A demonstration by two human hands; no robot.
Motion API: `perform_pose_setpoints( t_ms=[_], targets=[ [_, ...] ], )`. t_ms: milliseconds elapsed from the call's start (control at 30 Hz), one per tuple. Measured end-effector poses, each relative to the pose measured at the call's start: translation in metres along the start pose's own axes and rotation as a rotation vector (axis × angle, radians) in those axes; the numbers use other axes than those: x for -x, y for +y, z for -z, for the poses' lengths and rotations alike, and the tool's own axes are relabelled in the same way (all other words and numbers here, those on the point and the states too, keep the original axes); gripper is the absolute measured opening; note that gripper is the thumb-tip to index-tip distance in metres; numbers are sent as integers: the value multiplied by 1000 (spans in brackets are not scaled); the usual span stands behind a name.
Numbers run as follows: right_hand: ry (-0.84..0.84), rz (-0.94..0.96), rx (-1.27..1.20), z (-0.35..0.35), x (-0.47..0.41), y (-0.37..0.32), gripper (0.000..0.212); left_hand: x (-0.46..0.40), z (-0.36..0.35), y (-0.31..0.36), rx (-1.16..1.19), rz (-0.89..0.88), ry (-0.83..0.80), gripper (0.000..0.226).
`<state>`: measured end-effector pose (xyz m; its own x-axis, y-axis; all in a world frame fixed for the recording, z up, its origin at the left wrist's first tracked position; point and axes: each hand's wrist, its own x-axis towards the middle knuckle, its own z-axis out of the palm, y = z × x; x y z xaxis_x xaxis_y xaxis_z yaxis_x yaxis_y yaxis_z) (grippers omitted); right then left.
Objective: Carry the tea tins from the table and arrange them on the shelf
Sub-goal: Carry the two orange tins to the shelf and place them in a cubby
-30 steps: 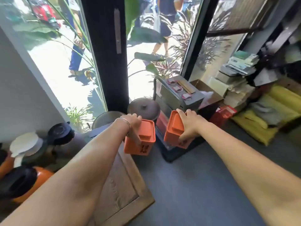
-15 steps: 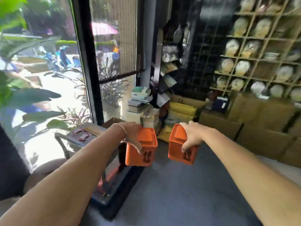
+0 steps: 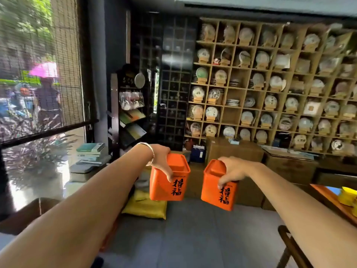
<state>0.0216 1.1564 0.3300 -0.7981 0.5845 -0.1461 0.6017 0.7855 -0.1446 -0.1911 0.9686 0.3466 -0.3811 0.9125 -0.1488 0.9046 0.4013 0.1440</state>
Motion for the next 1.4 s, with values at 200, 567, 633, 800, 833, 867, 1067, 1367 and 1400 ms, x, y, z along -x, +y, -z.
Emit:
perform_pose_setpoints(
  t_ms=[200, 567, 633, 800, 833, 867, 1067, 1367, 1400],
  targets=[
    [-38, -98, -28, 32, -55, 62, 93, -112, 19, 25, -52, -60, -79, 83],
    [108, -285, -137, 143, -208, 168, 91, -350, 116, 54, -85, -208, -36, 99],
    [143, -298, -159, 159, -232, 192, 94, -389, 133, 65, -99, -243, -21, 96],
    [239, -426, -185, 176, -279, 280, 73, -483, 130, 104, -166, -308, -74, 88],
    [261, -461, -193, 179, -286, 301, 66, -502, 125, 113, -181, -317, -97, 88],
    [259, -492, -200, 180, -292, 322, 60, -520, 121, 123, -189, -322, -121, 87],
    [163, -544, -194, 186, -339, 439, 77, -638, 117, 196, -213, -342, -135, 92],
    [121, -521, -115, 259, -433, 598, 91, -812, 162, 294, -144, -359, -23, 98],
    [128, -514, -113, 266, -446, 611, 93, -828, 165, 300, -151, -352, -24, 97]
  ],
)
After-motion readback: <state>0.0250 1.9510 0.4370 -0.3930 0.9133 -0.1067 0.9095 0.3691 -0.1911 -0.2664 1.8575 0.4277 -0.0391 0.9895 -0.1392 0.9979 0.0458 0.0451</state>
